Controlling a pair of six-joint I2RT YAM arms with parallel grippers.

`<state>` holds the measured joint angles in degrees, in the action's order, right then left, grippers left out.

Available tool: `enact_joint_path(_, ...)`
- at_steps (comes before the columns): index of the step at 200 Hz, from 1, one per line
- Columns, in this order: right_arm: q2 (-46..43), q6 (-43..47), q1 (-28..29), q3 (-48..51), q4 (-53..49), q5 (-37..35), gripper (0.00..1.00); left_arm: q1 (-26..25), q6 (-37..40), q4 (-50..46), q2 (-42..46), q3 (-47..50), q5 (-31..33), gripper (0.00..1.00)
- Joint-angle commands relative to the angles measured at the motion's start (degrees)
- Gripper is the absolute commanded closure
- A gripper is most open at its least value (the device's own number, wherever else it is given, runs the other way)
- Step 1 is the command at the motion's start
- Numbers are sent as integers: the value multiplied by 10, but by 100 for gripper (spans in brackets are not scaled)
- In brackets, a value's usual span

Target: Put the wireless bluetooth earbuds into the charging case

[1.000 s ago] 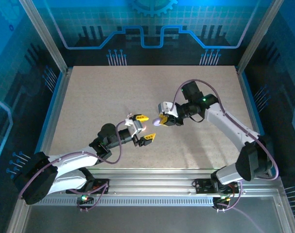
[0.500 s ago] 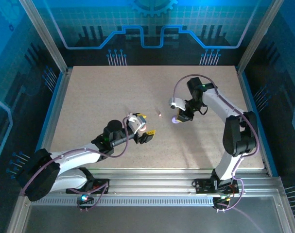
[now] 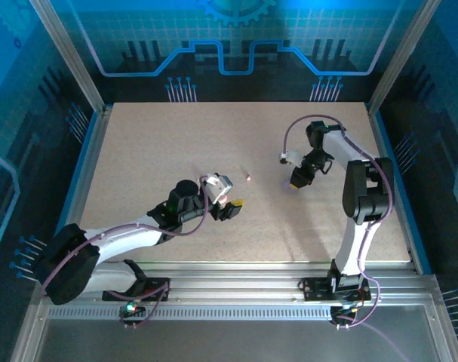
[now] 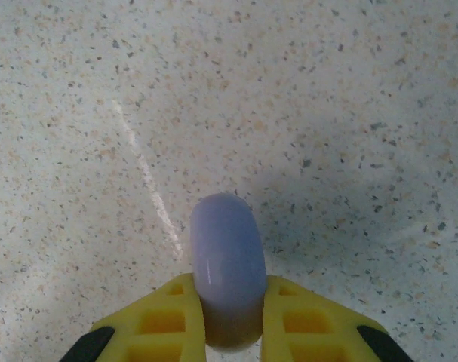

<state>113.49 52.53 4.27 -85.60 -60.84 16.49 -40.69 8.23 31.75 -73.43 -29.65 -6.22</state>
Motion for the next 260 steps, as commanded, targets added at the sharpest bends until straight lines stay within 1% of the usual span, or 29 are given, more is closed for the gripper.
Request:
enact_joint_path(1, 22, 6, -13, -30, -45, 24, 84, -3, -23, 3, -11, -16, 3, 20)
enact_joint_path(60, 80, 5, -22, -72, -83, 21, 83, -4, -21, -9, -16, -26, 9, 20)
enact_joint_path(104, 99, 3, -28, -83, -91, 6, 82, -5, -18, -21, -14, -31, 10, 20)
enact_joint_path(137, 111, -11, -32, -91, -92, 5, 72, -5, -19, -21, -23, -38, 8, 20)
enact_joint_path(179, 116, -26, -36, -100, -82, 4, 64, -7, -28, -9, -29, -37, 9, 21)
enact_joint_path(237, 112, -43, -39, -107, -65, -8, 56, -8, -23, -27, -29, -47, 9, 20)
enact_joint_path(260, 107, -53, -39, -104, -52, -18, 54, -8, -27, -25, -29, -47, 9, 20)
